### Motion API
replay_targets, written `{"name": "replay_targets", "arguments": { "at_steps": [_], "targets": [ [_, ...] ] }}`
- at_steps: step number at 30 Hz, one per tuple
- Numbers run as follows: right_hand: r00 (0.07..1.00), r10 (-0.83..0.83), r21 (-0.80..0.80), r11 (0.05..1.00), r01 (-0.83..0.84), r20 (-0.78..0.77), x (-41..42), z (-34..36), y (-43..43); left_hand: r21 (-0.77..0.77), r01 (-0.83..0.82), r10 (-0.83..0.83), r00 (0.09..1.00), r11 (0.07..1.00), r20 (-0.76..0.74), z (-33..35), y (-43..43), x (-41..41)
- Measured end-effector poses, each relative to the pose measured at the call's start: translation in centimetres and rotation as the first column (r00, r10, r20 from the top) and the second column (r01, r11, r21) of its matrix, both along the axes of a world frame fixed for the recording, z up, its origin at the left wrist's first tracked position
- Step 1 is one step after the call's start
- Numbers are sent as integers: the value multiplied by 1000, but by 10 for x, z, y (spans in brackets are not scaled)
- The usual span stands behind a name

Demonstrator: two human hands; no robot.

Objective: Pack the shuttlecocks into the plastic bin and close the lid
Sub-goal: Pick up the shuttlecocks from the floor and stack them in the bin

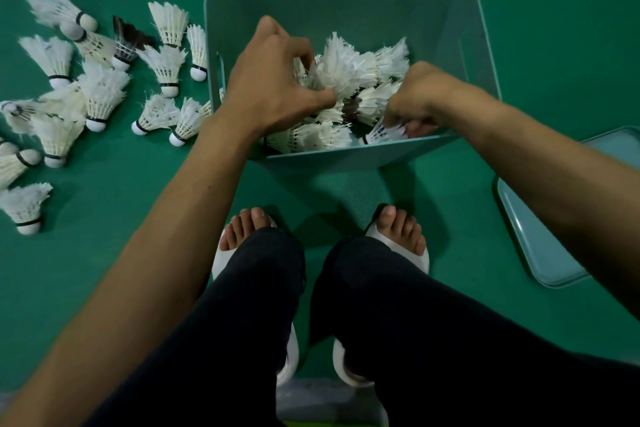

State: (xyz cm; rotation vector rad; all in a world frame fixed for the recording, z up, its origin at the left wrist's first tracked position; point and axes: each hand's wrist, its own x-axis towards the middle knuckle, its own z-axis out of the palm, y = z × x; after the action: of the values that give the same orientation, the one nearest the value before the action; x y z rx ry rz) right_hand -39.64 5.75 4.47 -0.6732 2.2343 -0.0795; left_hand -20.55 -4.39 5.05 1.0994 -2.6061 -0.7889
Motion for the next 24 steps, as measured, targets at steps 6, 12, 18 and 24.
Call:
{"name": "replay_targets", "arguments": {
  "at_steps": [6,12,18,24],
  "targets": [
    [982,43,169,983,-74,182,15,-29,-20,15,-35,34,999,999,32,-5,4,1],
    [858,-272,207,958,199,436,19,-36,-24,90,-71,69,997,993,26,-8,5,2],
    [872,-307,282,937,207,380,11,-44,-28,107,-95,96,995,990,-7,-9,2,0],
    [968,88,207,969,-138,236,13,-23,-30,82,-81,82,997,993,-2,-14,2,3]
  ]
}}
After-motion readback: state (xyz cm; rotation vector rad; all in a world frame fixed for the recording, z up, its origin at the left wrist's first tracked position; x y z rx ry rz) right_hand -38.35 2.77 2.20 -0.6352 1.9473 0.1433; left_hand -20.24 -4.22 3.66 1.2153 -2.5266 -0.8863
